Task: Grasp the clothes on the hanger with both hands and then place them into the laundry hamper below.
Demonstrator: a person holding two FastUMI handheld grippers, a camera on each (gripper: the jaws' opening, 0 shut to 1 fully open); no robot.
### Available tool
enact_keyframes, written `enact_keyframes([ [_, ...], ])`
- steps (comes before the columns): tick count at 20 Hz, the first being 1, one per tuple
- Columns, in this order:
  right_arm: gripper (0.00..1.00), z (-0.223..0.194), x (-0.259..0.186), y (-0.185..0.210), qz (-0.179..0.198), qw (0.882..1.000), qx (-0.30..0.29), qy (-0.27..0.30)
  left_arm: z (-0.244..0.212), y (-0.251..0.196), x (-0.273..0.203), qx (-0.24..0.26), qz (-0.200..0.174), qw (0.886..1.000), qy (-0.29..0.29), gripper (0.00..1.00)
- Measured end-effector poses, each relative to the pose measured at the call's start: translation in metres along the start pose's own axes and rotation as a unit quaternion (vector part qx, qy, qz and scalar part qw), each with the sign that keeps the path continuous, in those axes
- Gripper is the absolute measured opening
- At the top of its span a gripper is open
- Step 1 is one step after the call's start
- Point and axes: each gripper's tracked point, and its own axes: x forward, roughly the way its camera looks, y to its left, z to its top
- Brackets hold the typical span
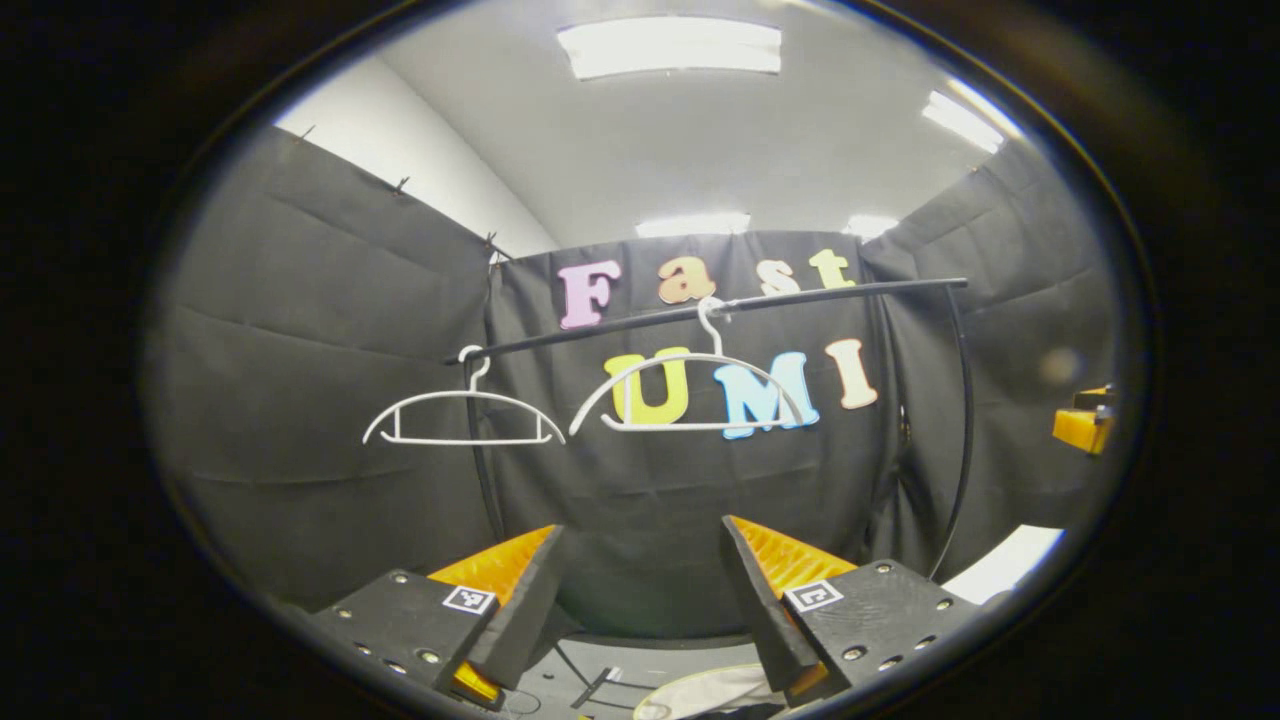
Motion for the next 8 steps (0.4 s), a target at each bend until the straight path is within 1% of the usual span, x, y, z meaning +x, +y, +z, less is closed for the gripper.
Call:
enact_keyframes([
  [1, 0.94, 0.003, -0.004, -0.003, -0.011, 1.000, 0.004, -0.003, 0.003, -0.001, 0.000, 0.006, -0.004, 1.000, -0.003, 0.89],
  [2, 0.96, 0.007, -0.007, -0.003, -0.017, 1.000, 0.012, -0.010, 0.006, 0.003, -0.003, 0.014, -0.003, 1.000, -0.006, 0.89],
  [3, 0.94, 0.011, -0.010, -0.002, -0.021, 1.000, 0.015, -0.018, 0.010, 0.006, -0.004, 0.019, 0.000, 1.000, -0.013, 0.89],
  [4, 0.96, 0.013, -0.011, -0.003, -0.028, 0.999, 0.012, -0.025, 0.012, 0.009, -0.007, 0.020, 0.003, 1.000, -0.019, 0.89],
  [6, 0.96, 0.017, -0.011, -0.004, -0.037, 0.999, 0.001, -0.033, 0.012, 0.014, -0.009, 0.012, 0.004, 1.000, -0.023, 0.89],
  [8, 0.96, 0.024, -0.009, 0.001, -0.037, 0.998, -0.003, -0.041, 0.009, 0.015, -0.004, 0.003, 0.000, 1.000, -0.020, 0.89],
])
